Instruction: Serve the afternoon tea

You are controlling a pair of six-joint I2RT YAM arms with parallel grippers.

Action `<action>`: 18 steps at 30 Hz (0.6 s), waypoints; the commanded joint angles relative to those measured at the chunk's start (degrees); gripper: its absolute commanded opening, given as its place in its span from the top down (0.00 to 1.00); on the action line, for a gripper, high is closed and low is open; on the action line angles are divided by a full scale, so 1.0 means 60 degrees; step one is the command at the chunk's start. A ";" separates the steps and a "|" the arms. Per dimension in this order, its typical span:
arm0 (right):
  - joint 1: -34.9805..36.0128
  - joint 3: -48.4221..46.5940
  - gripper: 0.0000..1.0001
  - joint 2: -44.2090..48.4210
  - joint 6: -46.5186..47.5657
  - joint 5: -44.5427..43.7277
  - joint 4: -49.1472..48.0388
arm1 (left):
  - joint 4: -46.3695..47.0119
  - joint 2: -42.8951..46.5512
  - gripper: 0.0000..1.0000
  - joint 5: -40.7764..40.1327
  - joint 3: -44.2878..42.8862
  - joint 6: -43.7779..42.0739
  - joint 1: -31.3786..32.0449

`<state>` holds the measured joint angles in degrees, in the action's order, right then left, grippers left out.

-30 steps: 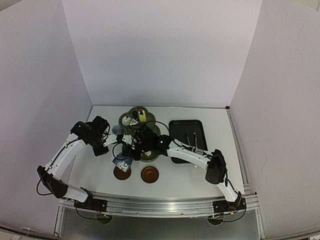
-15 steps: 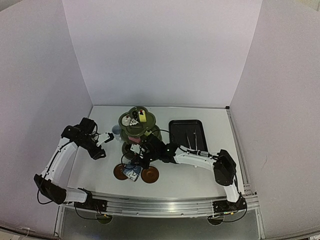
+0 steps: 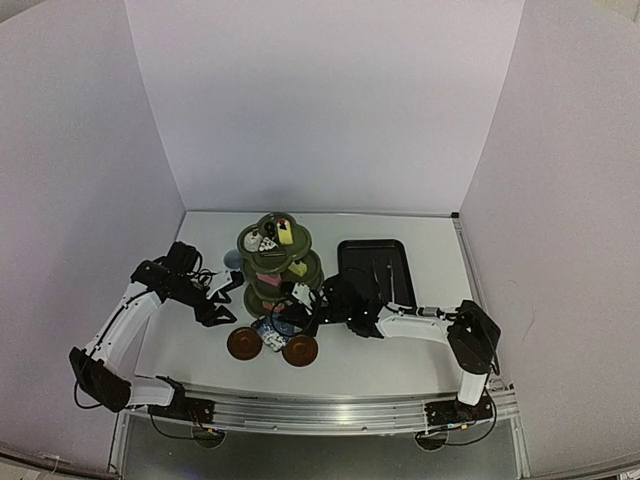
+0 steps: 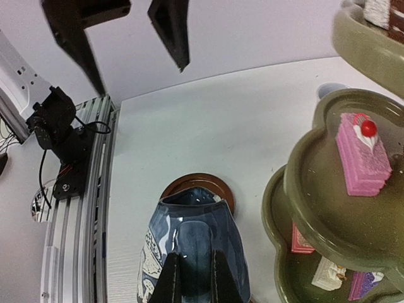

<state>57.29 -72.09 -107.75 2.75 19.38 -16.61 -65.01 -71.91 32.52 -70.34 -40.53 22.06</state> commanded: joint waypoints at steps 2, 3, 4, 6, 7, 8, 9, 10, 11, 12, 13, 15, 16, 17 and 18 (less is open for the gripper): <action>-0.0193 0.1016 1.00 0.1031 -0.0380 -0.0169 -0.2789 | 0.2320 0.0742 0.33 0.2950 0.1337 -0.0424 0.0385; -0.0207 0.1217 1.00 0.1107 -0.0385 -0.0225 -0.2951 | 0.2722 0.0779 0.32 0.3212 0.1668 -0.0414 0.0429; -0.0212 0.1431 1.00 0.1176 -0.0386 -0.0275 -0.3093 | 0.3225 0.0769 0.31 0.3396 0.2016 -0.0358 0.0488; -0.0225 0.1731 1.00 0.1259 -0.0386 -0.0304 -0.3324 | 0.4078 0.0512 0.29 0.3443 0.2463 -0.0097 0.0618; -0.0227 0.1850 1.00 0.1296 -0.0455 -0.0308 -0.3425 | 0.4570 0.0317 0.29 0.3423 0.2578 0.0023 0.0705; -0.0221 0.1934 1.00 0.1313 -0.0707 -0.0286 -0.3516 | 0.4944 0.0103 0.29 0.3414 0.2637 0.0045 0.0801; -0.0222 0.2025 1.00 0.1323 -0.0743 -0.0279 -0.3609 | 0.5153 -0.0125 0.29 0.3399 0.2647 0.0021 0.0909; -0.0225 0.2122 1.00 0.1329 -0.0781 -0.0281 -0.3708 | 0.5357 -0.0359 0.30 0.3376 0.2656 0.0013 0.1035; -0.0231 0.2213 1.00 0.1318 -0.0833 -0.0288 -0.3819 | 0.5548 -0.0584 0.30 0.3348 0.2663 0.0054 0.1179; -0.0225 0.2282 1.00 0.1318 -0.0868 -0.0294 -0.3983 | 0.5734 -0.0774 0.30 0.3341 0.2693 0.0155 0.1291; -0.0227 0.2364 1.00 0.1312 -0.0915 -0.0291 -0.4143 | 0.5946 -0.0925 0.31 0.3258 0.2748 0.0291 0.1420; -0.0219 0.2534 1.00 0.1257 -0.0980 -0.0298 -0.4447 | 0.6352 -0.1222 0.33 0.3082 0.2873 0.0450 0.1638; -0.0220 0.2567 1.00 0.1239 -0.0980 -0.0329 -0.4555 | 0.6600 -0.1309 0.34 0.2998 0.2941 0.0601 0.1740; -0.0225 0.2603 1.00 0.1231 -0.0969 -0.0374 -0.4615 | 0.6778 -0.1411 0.36 0.2859 0.2994 0.0750 0.1804; -0.0229 0.2645 1.00 0.1244 -0.0960 -0.0401 -0.4657 | 0.6892 -0.1484 0.38 0.2753 0.3017 0.0893 0.1826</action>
<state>55.79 -56.56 -103.79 -1.62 17.31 -34.67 -31.53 -79.20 49.75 -53.22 -38.69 31.66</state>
